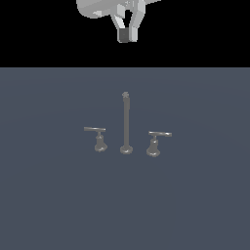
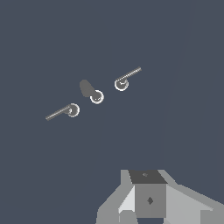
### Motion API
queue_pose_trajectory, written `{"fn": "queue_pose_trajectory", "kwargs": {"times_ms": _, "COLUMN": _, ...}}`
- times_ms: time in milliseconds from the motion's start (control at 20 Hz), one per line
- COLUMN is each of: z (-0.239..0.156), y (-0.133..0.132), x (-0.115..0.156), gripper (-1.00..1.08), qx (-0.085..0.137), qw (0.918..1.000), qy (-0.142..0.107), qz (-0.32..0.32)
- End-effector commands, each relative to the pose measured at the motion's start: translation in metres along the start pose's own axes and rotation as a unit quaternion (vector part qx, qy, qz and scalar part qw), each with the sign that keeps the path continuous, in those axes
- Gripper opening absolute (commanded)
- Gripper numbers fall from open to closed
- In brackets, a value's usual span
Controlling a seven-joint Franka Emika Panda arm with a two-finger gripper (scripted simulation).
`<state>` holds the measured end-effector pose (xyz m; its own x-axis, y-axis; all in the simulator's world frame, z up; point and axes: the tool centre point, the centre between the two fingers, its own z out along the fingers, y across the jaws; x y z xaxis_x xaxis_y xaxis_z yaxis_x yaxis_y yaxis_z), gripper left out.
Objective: Turn on the faucet by rotating a designated handle.
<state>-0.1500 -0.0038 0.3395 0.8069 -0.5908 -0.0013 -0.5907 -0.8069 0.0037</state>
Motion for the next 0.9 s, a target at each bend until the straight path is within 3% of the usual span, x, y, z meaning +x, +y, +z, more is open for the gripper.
{"fn": "queue_pose_trajectory", "kwargs": {"times_ms": 0, "z": 0.017, "y": -0.005, "x": 0.012, "gripper": -1.00, "qx": 0.001, "qw": 0.9994, "qy": 0.000, "qz": 0.035}}
{"fn": "queue_pose_trajectory", "kwargs": {"times_ms": 450, "z": 0.075, "y": -0.018, "x": 0.056, "gripper": -1.00, "qx": 0.002, "qw": 0.9879, "qy": -0.001, "qz": 0.155}}
{"fn": "queue_pose_trajectory", "kwargs": {"times_ms": 850, "z": 0.126, "y": -0.019, "x": 0.097, "gripper": -1.00, "qx": 0.002, "qw": 0.9657, "qy": -0.001, "qz": 0.260}}
